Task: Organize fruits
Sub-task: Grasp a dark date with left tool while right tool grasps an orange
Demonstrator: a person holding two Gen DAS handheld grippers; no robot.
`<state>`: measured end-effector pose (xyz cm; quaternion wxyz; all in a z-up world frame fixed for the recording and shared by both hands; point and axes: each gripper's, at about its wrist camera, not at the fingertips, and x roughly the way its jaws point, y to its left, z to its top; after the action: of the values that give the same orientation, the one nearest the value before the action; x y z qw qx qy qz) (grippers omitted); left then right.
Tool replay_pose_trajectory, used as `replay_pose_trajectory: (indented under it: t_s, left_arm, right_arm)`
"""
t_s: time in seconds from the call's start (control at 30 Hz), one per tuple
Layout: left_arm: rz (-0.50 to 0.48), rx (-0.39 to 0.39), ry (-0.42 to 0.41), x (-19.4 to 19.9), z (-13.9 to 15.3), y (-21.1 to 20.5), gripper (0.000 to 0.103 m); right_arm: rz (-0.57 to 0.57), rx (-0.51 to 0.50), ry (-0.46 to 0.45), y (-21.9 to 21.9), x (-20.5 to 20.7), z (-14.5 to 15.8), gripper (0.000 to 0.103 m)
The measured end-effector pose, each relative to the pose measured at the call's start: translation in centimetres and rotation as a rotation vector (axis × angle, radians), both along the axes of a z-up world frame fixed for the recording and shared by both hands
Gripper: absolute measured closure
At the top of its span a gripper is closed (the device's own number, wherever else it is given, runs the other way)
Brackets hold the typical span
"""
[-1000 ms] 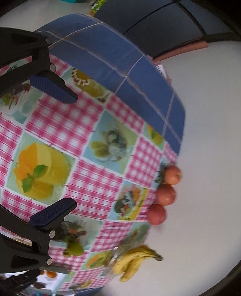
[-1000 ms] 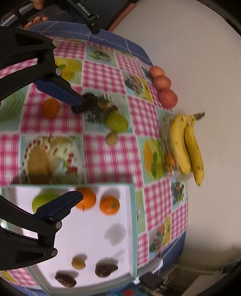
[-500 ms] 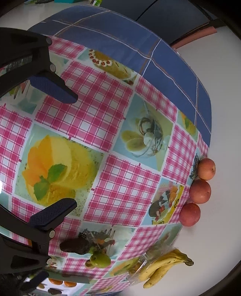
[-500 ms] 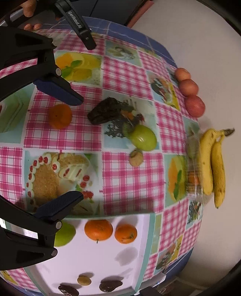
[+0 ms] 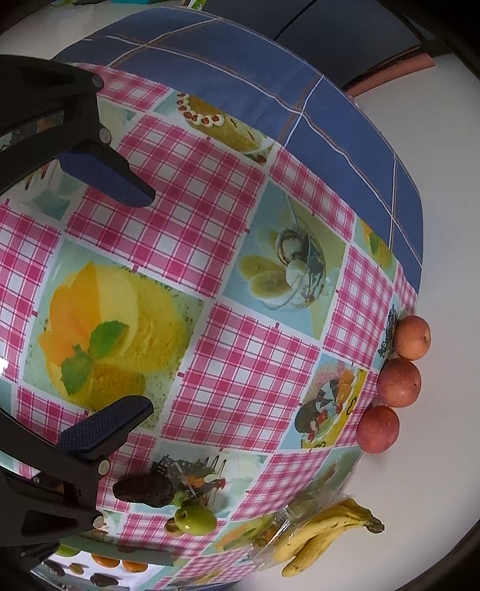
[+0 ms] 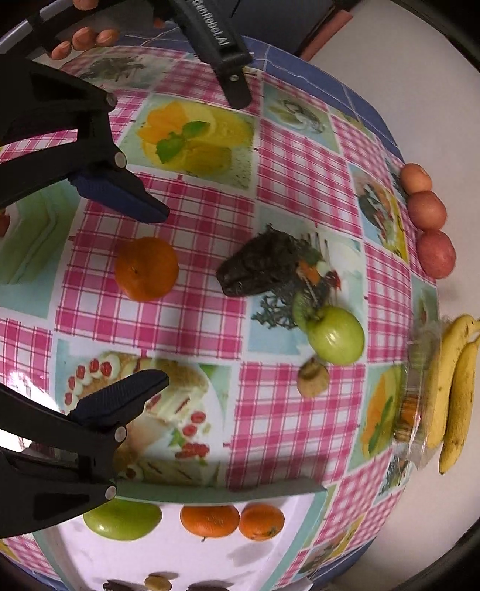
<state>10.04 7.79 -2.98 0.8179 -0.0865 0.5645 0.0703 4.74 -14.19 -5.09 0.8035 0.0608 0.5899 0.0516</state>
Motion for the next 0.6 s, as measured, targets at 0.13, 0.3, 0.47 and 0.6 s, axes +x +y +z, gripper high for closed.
replay_pose_trajectory:
  t_s: [0.13,0.3,0.47,0.6]
  left_arm:
    - [-0.01,-0.011,0.002,0.2,-0.1,-0.4,0.0]
    - [-0.023,-0.016,0.0,0.3,-0.1,-1.0,0.0]
    - [-0.032,-0.025,-0.004,0.4,0.0,-1.5,0.0]
    - [-0.028,-0.048,-0.007,0.5,0.1,-1.7,0.0]
  right_arm:
    - [0.021,-0.003,0.016,0.4,0.0,-0.6,0.039]
    - [0.021,0.007,0.011,0.1,0.0,-0.5,0.041]
    - [0.031,0.061,0.005,-0.3,-0.3,-0.3,0.055]
    - [0.042,0.1,0.007,-0.1,-0.3,-0.3,0.065]
